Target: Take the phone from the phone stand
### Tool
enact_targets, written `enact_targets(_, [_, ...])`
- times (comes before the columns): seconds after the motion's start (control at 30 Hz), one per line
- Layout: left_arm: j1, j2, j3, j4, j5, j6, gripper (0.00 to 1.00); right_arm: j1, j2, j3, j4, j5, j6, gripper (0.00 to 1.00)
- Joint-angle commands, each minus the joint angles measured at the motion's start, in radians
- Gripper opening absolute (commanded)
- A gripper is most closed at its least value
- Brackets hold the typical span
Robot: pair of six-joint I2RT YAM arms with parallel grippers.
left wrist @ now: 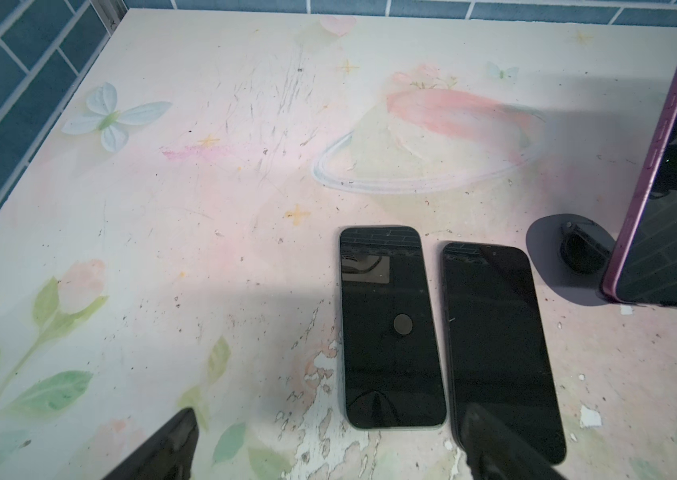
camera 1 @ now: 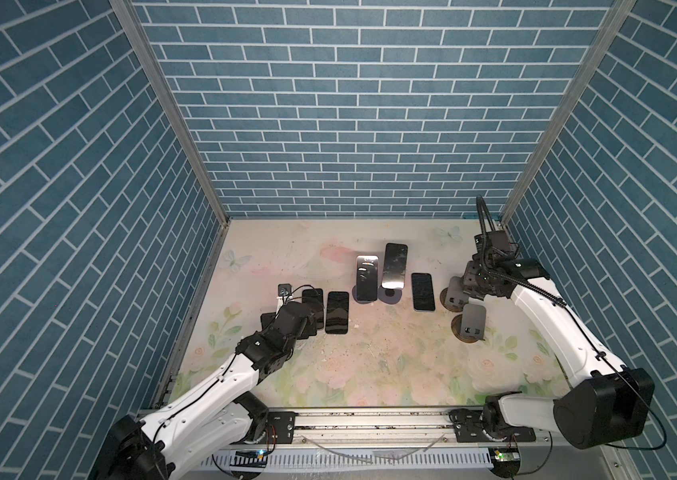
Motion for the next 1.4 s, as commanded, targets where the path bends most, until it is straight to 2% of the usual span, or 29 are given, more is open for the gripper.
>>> enact_targets(0.0, [0.006, 0.037, 0.044, 0.025, 0.008, 0.012, 1.0, -0.061, 0.011, 0.051, 0.021, -0.037, -0.046, 0.46])
enact_targets(0.23, [0.006, 0.107, 0.082, 0.047, 0.023, 0.01, 1.0, -0.185, 0.035, 0.005, 0.082, -0.095, -0.054, 0.47])
enact_targets(0.53, [0.006, 0.126, 0.098, 0.039, 0.029, 0.001, 1.0, -0.257, 0.118, -0.053, 0.157, -0.117, -0.048, 0.48])
enact_targets(1.37, [0.006, 0.122, 0.107, 0.013, 0.021, -0.015, 1.0, -0.283, 0.324, -0.109, 0.218, -0.105, -0.037, 0.53])
